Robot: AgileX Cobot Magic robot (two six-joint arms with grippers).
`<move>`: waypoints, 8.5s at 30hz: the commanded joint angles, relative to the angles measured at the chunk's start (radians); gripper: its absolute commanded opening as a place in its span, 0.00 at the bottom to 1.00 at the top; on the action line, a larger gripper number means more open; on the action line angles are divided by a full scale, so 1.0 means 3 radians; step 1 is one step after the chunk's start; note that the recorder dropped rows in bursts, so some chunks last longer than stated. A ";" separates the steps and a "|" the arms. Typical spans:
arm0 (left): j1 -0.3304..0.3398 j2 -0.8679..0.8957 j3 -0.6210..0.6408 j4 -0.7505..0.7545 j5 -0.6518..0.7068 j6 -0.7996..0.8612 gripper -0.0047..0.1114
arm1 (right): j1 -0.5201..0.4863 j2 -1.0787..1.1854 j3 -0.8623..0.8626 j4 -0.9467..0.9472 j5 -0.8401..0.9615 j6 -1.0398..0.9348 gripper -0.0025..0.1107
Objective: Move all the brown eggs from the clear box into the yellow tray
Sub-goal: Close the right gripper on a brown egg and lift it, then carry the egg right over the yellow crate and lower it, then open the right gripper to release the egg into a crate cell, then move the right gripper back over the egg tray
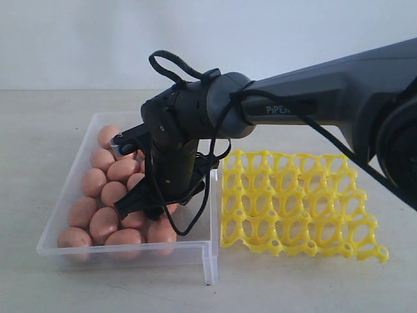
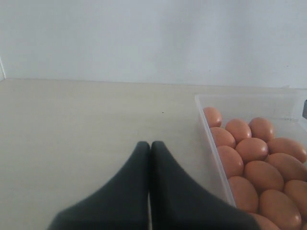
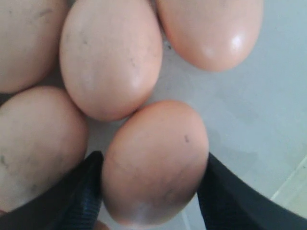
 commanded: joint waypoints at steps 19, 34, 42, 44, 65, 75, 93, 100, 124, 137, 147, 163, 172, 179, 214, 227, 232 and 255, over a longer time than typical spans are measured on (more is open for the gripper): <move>0.0003 0.0010 -0.0014 -0.0018 0.0000 0.0002 0.00 | -0.0010 -0.0008 -0.0015 0.0159 -0.0327 0.0021 0.53; 0.0003 0.0010 -0.0014 -0.0018 0.0000 0.0002 0.00 | 0.0002 -0.0191 0.0029 0.0172 -0.0450 -0.0183 0.02; 0.0003 0.0010 -0.0014 -0.0018 0.0000 0.0002 0.00 | 0.0032 -0.0871 0.0791 -0.0571 -0.1436 0.0481 0.02; 0.0003 0.0010 -0.0014 -0.0018 0.0000 0.0002 0.00 | 0.0032 -0.1036 0.1015 -0.1074 -0.1546 0.0737 0.02; 0.0003 0.0010 -0.0014 -0.0018 0.0000 0.0002 0.00 | -0.0554 -0.1381 0.2159 -0.5386 -0.1175 0.5610 0.02; 0.0003 0.0010 -0.0014 -0.0018 0.0000 0.0002 0.00 | -0.0554 -0.1053 0.2153 -0.5713 -0.1207 0.5853 0.02; 0.0003 0.0010 -0.0014 -0.0018 0.0000 0.0002 0.00 | -0.0568 -0.0933 0.1924 -0.5713 -0.1169 0.5773 0.02; 0.0003 0.0010 -0.0014 -0.0018 0.0000 0.0002 0.00 | -0.0568 -0.0816 0.1924 -0.5713 -0.1140 0.5773 0.02; 0.0003 0.0010 -0.0014 -0.0018 0.0000 0.0002 0.00 | -0.0568 -0.0739 0.1924 -0.5713 -0.1099 0.5773 0.02; 0.0003 0.0010 -0.0014 -0.0018 0.0000 0.0002 0.00 | -0.0568 -0.0739 0.1924 -0.5713 -0.1123 0.5812 0.53; 0.0003 0.0010 -0.0014 -0.0018 0.0000 0.0002 0.00 | -0.0568 -0.0745 0.1924 -0.5713 -0.0954 0.5812 0.53; 0.0003 0.0010 -0.0014 -0.0018 0.0000 0.0002 0.00 | -0.0540 -0.1419 0.1917 -0.5713 -0.1104 0.5704 0.53; 0.0003 0.0010 -0.0014 -0.0018 0.0000 0.0002 0.00 | -0.0187 -0.1451 0.1417 -0.5713 -0.2961 0.5223 0.43; 0.0003 0.0010 -0.0014 -0.0018 0.0000 0.0002 0.00 | 0.0193 -0.1042 0.0992 -0.5713 -0.3261 0.5911 0.39; 0.0003 0.0010 -0.0014 -0.0018 0.0000 0.0002 0.00 | -0.0131 -0.1188 0.1136 -0.5713 -0.3488 0.4529 0.39; 0.0003 0.0010 -0.0014 -0.0018 0.0000 0.0002 0.00 | -0.0134 -0.1717 0.1136 -0.5713 -0.3110 0.4959 0.39; 0.0003 0.0010 -0.0014 -0.0018 0.0000 0.0002 0.00 | -0.0134 -0.1750 0.1136 -0.5713 -0.3489 0.4918 0.39; 0.0003 0.0010 -0.0014 -0.0018 0.0000 0.0002 0.00 | -0.0065 -0.2336 0.1961 -0.5713 -0.2398 0.5599 0.39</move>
